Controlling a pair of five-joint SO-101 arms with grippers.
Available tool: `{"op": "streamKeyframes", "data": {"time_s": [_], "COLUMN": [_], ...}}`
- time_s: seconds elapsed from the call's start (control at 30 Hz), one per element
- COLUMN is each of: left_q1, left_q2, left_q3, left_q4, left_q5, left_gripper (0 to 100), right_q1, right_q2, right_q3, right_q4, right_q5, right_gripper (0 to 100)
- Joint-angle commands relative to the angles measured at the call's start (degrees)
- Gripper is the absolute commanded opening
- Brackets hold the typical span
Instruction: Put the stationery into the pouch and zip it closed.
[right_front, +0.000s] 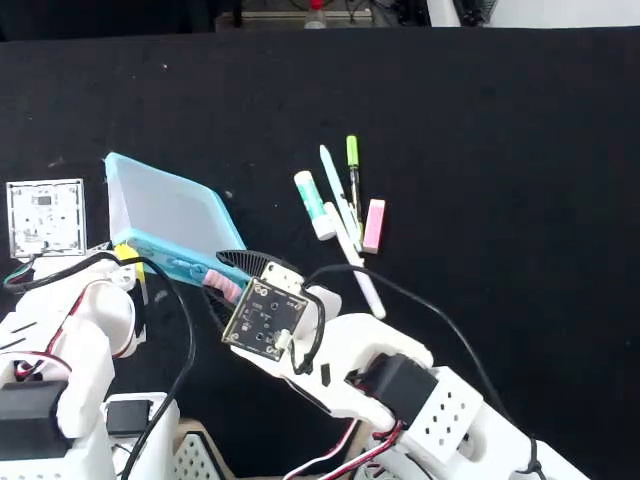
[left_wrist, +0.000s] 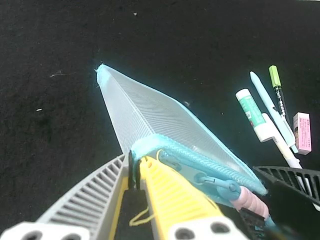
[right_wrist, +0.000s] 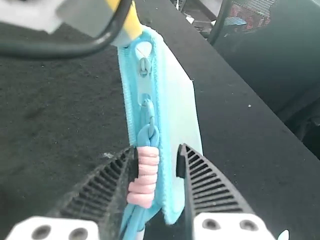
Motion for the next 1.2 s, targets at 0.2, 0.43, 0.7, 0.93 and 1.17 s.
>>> {"op": "streamKeyframes", "data": {"time_s": [0.2,0.43,0.7,0.93,1.17], "left_q1": [-0.3,-0.3,-0.3,-0.3,-0.3], "left_q2": [0.4,0.4,0.4,0.4,0.4], "left_q3": [-2.2,-2.2,-2.2,-2.2,-2.2], "left_q4": [-0.8,-0.8,-0.8,-0.8,-0.8], "left_q5": [0.4,0.4,0.4,0.4,0.4], "left_gripper": [3,3,3,3,3], "right_q1": [-3.1,-3.0,0.8,1.0,1.1], "right_q2": [-0.2,-0.2,-0.2,-0.7,-0.8], "right_q3": [-1.1,-0.7,2.5,2.4,-4.2], "right_q4": [2.7,2.6,-2.1,-2.3,5.4], "right_q5": [0.6,4.0,4.0,4.0,3.6], "right_gripper": [12.5,12.3,12.3,5.3,1.0]}}
